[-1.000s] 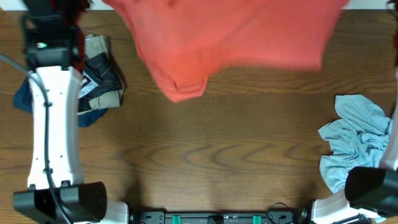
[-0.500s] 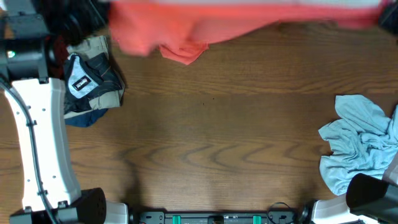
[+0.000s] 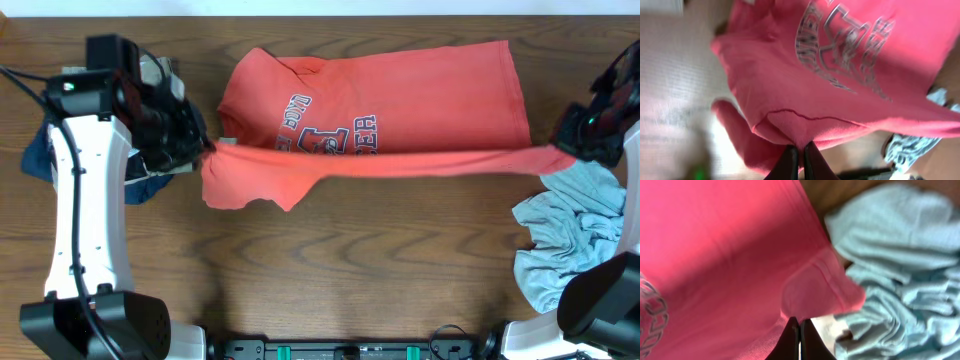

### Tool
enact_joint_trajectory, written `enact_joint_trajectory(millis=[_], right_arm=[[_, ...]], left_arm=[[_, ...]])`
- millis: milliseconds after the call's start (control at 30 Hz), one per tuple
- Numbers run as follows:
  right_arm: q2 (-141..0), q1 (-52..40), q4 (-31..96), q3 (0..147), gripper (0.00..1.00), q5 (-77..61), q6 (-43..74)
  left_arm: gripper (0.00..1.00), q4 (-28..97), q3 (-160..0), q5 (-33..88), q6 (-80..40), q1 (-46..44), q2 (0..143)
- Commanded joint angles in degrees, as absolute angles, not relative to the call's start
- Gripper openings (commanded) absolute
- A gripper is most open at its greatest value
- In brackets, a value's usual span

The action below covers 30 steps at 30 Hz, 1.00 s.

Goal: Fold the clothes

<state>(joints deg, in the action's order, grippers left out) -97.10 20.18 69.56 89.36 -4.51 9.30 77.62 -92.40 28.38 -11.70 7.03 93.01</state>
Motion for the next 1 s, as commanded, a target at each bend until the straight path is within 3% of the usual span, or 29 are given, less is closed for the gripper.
enact_joint_trajectory(millis=[0,200,733,967], right_arm=[[-96.8,21.1,71.4,87.3,0.01,-0.4,8.7],[-96.8,21.1,79.0,83.1,0.01,7.7,10.7],[-95.2,22.0,79.6,72.7,0.01,8.2,12.2],[-92.5,22.0,68.9,72.8,0.01,0.8,11.9]], left_arm=[[0.06,79.5,-88.6,27.9,-9.6,7.5,92.9],[0.06,86.1,-79.7,27.8,-5.9,7.5,92.8],[0.06,90.9,-68.0,20.2,-4.4,7.5,84.2],[0.06,74.9,-68.0,20.3,-8.8,7.5,78.4]])
